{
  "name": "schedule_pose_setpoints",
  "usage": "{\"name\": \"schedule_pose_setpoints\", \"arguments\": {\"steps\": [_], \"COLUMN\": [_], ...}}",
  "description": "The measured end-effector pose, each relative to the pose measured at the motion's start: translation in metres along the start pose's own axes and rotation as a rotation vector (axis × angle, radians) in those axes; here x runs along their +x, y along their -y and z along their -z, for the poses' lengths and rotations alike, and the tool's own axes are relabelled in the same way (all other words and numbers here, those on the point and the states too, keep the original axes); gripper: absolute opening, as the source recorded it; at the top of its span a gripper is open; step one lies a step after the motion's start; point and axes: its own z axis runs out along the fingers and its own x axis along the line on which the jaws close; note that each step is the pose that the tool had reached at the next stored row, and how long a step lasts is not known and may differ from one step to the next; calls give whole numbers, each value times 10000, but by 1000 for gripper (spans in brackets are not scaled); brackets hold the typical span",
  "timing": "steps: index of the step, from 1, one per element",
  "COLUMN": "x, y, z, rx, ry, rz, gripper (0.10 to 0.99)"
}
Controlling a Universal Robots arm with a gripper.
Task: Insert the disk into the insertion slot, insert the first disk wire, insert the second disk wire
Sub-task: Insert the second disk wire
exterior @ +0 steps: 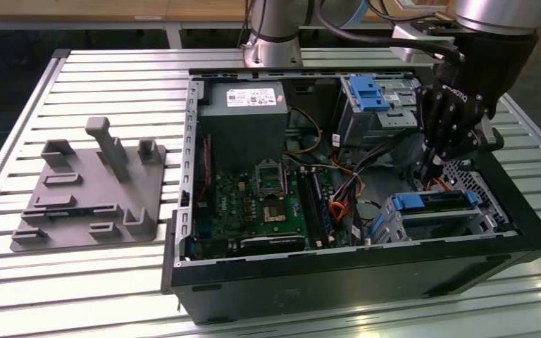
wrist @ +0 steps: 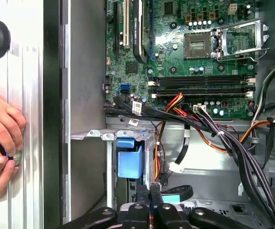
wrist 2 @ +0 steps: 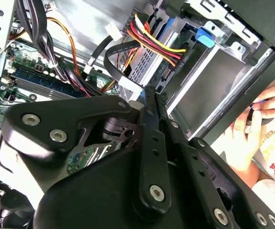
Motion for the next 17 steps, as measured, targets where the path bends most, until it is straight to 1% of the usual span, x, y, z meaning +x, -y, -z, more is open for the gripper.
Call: {"name": "schedule_pose_setpoints", "arguments": {"steps": [6, 8, 9, 17], "x": [-2, -2, -2, -2], "y": [0, 0, 0, 0], "z": [-9, -11, -11, -11], "rx": [1, 1, 1, 1], "ry": [-48, -51, -51, -51], "rz": [0, 0, 0, 0], "gripper": [141, 129, 102, 102]}}
